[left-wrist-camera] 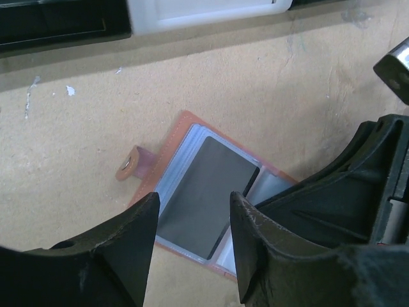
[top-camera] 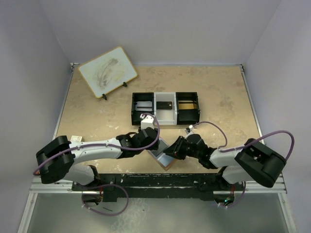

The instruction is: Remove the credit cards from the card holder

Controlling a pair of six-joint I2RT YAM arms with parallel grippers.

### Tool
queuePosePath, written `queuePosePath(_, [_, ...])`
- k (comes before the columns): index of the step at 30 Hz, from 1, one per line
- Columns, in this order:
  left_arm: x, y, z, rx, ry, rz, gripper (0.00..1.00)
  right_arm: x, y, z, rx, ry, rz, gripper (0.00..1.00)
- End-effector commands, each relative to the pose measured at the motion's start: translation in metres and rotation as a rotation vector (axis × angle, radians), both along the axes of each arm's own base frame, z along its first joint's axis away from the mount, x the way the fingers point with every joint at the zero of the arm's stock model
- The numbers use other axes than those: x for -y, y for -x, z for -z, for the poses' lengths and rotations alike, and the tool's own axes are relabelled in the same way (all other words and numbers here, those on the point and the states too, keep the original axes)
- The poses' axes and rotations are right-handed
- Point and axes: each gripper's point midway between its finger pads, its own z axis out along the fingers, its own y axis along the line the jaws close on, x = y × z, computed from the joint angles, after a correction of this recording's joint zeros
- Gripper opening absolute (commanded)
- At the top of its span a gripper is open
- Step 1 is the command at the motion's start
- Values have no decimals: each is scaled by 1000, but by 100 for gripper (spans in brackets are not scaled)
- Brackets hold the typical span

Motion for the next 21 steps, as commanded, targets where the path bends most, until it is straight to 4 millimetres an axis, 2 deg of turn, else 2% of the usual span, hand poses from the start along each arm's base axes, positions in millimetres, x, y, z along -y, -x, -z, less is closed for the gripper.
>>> queuePosePath(1, [26, -6, -12, 14, 58, 76, 45, -9, -4, -10, 4, -70, 6, 28])
queuePosePath(7, [31, -9, 10, -31, -43, 110, 41, -5, -12, -6, 9, -82, 36, 26])
queuePosePath(14, [12, -17, 36, -36, -177, 40, 39, -5, -20, -4, 12, -81, 39, 26])
queuePosePath(18, [5, -13, 54, -61, -198, 21, 35, -7, -22, -3, 11, -89, 31, 26])
queuePosePath(21, [7, -8, 60, -83, -177, 32, 31, -11, -22, 1, 4, -89, 9, 25])
